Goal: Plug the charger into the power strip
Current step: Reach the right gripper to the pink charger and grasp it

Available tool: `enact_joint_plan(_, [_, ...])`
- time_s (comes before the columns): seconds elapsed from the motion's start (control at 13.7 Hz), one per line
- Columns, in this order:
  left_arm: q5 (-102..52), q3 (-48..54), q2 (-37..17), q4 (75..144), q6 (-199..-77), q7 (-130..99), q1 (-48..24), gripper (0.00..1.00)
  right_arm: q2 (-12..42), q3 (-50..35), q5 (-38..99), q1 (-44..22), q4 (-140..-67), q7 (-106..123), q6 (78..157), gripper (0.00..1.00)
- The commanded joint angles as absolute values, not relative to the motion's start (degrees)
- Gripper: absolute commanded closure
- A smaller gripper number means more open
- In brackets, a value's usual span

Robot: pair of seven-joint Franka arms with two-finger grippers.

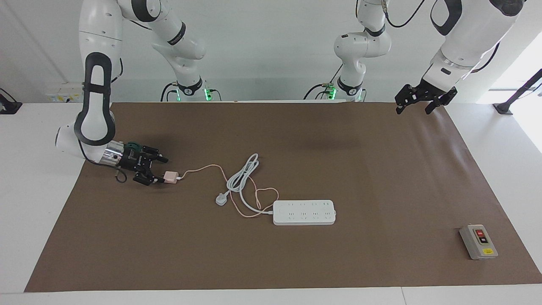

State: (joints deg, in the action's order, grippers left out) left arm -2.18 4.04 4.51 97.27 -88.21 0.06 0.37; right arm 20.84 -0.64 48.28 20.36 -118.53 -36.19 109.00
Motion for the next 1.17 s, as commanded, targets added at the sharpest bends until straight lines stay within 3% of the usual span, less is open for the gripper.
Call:
enact_joint_plan(0.0, [-1.7, 4.1, 6.1, 99.8, -88.9, 1.0, 0.6, 0.00, 21.8, -0.9, 51.5, 20.2, -118.3, -35.5, 109.9, 0.00])
enact_joint_plan(0.36, [-1.7, 4.2, 5.5, 102.5, -94.6, 1.1, 0.6, 0.00, 22.4, -0.9, 52.0, 19.7, -118.7, -33.2, 111.9, 0.00])
enact_joint_plan(0.51, [-1.7, 4.3, 5.3, 103.5, -98.4, 1.2, 0.5, 0.00, 22.4, -0.9, 52.8, 19.7, -118.7, -32.9, 112.0, 0.20])
enact_joint_plan(0.66, [-1.8, 4.3, 5.3, 103.6, -100.2, 1.4, 0.9, 0.00, 22.8, -0.9, 52.9, 19.7, -119.0, -30.5, 112.0, 0.50])
enact_joint_plan(0.73, [-1.8, 4.3, 5.3, 104.1, -100.3, 1.1, 1.1, 0.00, 23.5, -0.9, 52.9, 19.7, -119.0, -28.5, 112.2, 0.71])
enact_joint_plan(0.8, [-1.8, 4.3, 5.3, 104.5, -100.5, 1.3, 1.3, 0.00, 23.6, -0.9, 52.9, 19.7, -119.1, -27.8, 113.7, 0.98])
enact_joint_plan(1.09, [-2.9, 4.3, 2.4, 104.5, -107.7, 1.6, 1.7, 0.00, 23.6, -0.9, 52.9, 18.6, -118.7, -28.4, 113.2, 1.00])
